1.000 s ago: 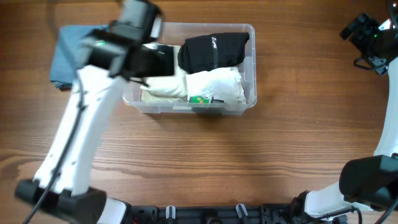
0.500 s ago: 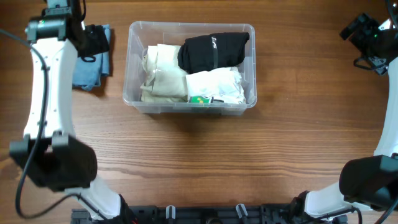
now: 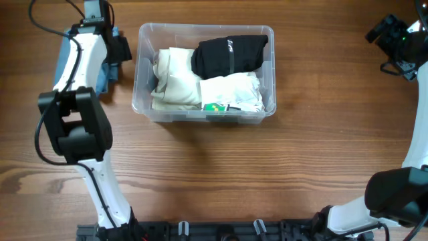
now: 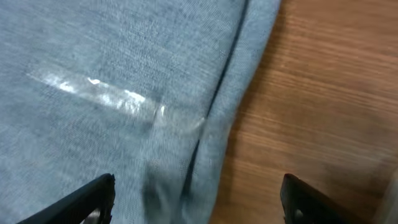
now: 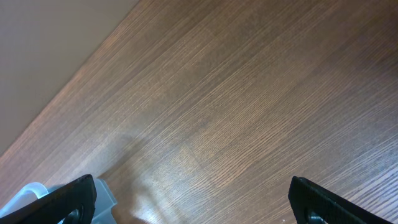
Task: Pack container
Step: 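Move the left gripper to the blue denim cloth and grasp it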
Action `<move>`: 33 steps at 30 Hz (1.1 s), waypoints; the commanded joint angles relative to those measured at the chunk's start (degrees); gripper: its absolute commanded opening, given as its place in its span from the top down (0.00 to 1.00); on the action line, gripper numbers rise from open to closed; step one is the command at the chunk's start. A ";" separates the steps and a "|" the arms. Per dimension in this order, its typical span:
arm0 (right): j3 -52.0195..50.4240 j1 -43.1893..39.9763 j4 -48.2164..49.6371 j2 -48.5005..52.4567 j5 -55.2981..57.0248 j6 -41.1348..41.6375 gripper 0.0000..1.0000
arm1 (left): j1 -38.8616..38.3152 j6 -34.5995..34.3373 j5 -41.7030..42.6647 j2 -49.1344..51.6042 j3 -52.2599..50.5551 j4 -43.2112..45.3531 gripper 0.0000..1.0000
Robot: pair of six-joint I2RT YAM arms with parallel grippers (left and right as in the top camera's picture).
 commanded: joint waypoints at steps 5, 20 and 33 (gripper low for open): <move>-0.33 0.13 0.17 0.35 0.96 0.66 0.00 | -0.02 1.88 -5.05 4.07 0.46 2.75 0.17; -0.33 0.13 0.17 0.35 0.94 0.66 0.00 | -0.04 3.63 -10.64 8.26 0.20 6.47 0.26; -0.33 0.13 0.17 0.35 0.94 0.68 0.00 | -0.22 3.39 -17.07 9.99 0.20 1.40 0.96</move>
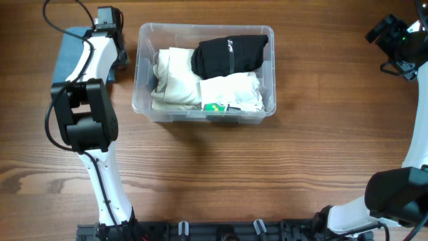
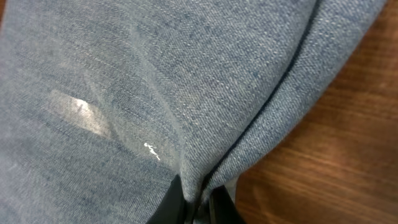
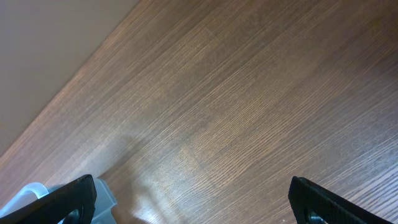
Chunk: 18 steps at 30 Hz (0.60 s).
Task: Pack container
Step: 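Move the left gripper to the blue denim cloth and grasp it, then carry the blue denim cloth into the bin's left side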
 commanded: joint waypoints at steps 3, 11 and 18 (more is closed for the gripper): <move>-0.33 0.13 0.17 0.35 0.96 0.66 0.00 | 1.11 -0.48 -3.17 -0.57 -0.85 -4.72 0.96; -0.33 0.13 0.17 0.35 0.94 0.66 0.00 | 1.11 -0.44 -2.12 -15.89 -0.85 -4.98 0.96; -0.33 0.13 0.17 0.35 0.96 0.66 0.00 | 1.18 -0.48 -2.12 -24.72 -0.85 -6.21 0.96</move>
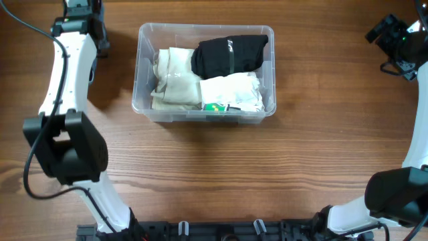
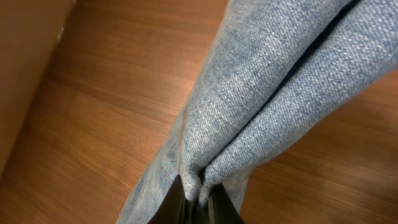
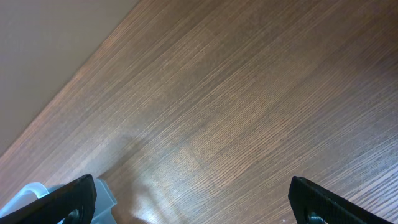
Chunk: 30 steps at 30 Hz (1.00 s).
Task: Pack container
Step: 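Carry the blue denim cloth into the bin's left side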
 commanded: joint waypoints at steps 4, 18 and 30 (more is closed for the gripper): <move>-0.33 0.11 0.17 0.35 0.96 0.66 0.00 | 0.13 -0.37 -1.81 -8.61 0.42 -1.27 0.96; -0.33 0.11 0.17 0.35 0.94 0.66 0.00 | -7.58 -7.32 -1.16 -18.71 0.42 -15.34 0.96; -0.33 0.11 0.17 0.35 0.96 0.68 0.00 | -20.46 -10.75 -6.95 -19.08 1.05 -19.54 0.96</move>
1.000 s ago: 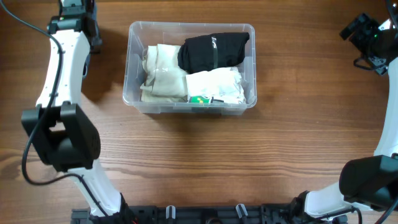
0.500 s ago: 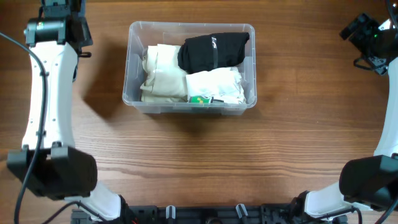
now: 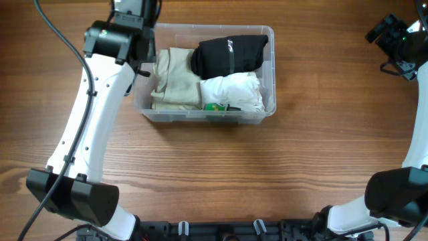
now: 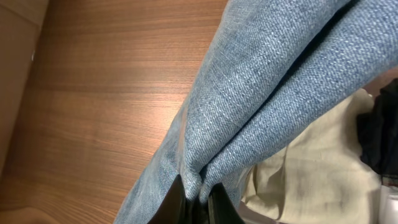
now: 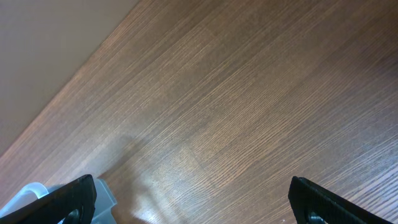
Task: Pack container
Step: 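Carry the blue denim cloth into the bin's left side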
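A clear plastic container (image 3: 269,72) stands on the table and holds a beige garment (image 3: 175,79), a black one (image 3: 229,53) and a white one (image 3: 231,90). My left gripper (image 4: 198,202) is shut on a fold of blue jeans (image 4: 267,93), which hang over the container's left end with the beige garment (image 4: 311,168) below them. In the overhead view the left gripper (image 3: 137,17) and its arm hide the jeans. My right gripper (image 5: 196,202) stands open over bare wood, far to the right (image 3: 394,33).
The wooden table (image 3: 214,174) stretches in front of the container and on both sides. The container's left wall (image 3: 139,73) lies right under my left wrist. A black rail runs along the table's near edge (image 3: 221,231).
My left gripper, still shut on the jeans, has moved right from the table's far left corner to above the container's left end. The right arm has not moved.
My left gripper was open over the folded jeans lying left of the container. Then it was shut on a fold of them. Then the jeans hung from it above the table at the far left, and now over the container. The right gripper stayed open and still.
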Action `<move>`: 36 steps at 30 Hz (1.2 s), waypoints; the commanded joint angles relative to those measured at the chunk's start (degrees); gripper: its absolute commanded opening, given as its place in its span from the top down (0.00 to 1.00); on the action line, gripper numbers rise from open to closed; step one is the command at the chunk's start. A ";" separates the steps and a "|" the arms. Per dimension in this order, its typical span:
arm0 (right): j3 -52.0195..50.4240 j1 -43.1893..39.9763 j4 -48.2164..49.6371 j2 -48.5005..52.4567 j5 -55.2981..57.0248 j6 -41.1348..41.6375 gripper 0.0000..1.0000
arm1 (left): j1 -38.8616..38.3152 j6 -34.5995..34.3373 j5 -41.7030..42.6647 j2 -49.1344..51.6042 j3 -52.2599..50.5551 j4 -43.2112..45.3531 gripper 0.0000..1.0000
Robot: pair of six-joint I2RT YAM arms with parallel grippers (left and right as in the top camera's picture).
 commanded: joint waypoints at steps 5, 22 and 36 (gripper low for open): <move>-0.31 0.13 0.17 0.35 0.94 0.68 0.00 | -0.13 -2.91 -5.40 -2.93 7.21 -4.61 0.96; -0.31 0.13 0.17 0.35 0.96 0.68 0.00 | -5.29 -12.26 4.92 2.03 19.26 -14.47 0.96; -0.31 0.13 0.17 0.35 0.96 0.66 0.00 | -7.93 -24.15 4.92 9.62 19.23 -16.92 0.96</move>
